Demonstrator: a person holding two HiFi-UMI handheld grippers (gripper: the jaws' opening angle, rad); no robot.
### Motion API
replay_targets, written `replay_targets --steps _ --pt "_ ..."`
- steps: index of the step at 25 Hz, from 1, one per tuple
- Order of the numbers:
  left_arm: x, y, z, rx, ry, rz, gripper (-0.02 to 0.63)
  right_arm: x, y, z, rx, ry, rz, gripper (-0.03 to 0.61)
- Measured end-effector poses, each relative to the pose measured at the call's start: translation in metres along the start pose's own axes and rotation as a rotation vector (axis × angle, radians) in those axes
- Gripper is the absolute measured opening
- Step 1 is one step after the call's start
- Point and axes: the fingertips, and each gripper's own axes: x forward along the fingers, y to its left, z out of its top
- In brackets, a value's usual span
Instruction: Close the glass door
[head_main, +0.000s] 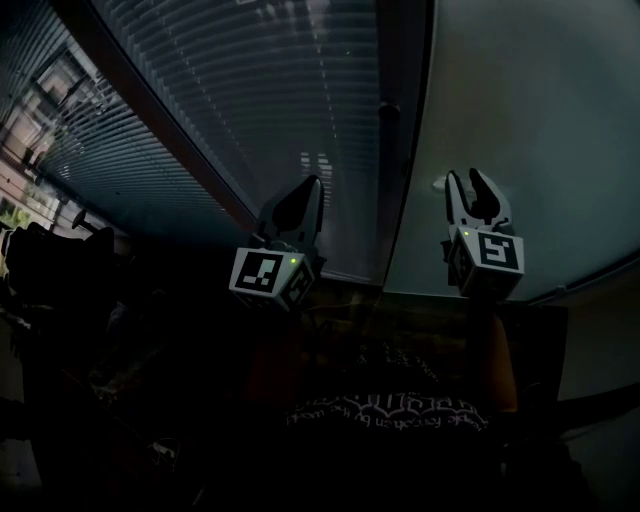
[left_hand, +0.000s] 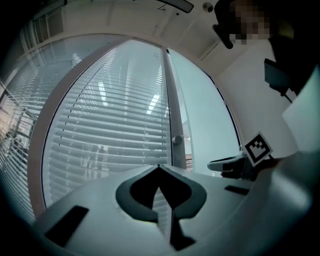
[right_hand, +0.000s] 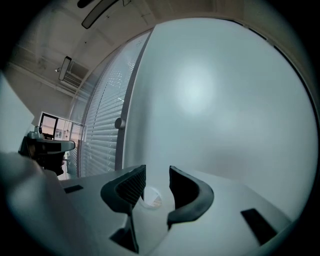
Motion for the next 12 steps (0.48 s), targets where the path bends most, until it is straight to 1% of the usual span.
replay_targets --steps 12 --pt "0.012 0.005 -0.008 -0.011 0.016 0.005 0.002 0.019 -0.006 0.002 -0.01 -0.006 -0.007 0.149"
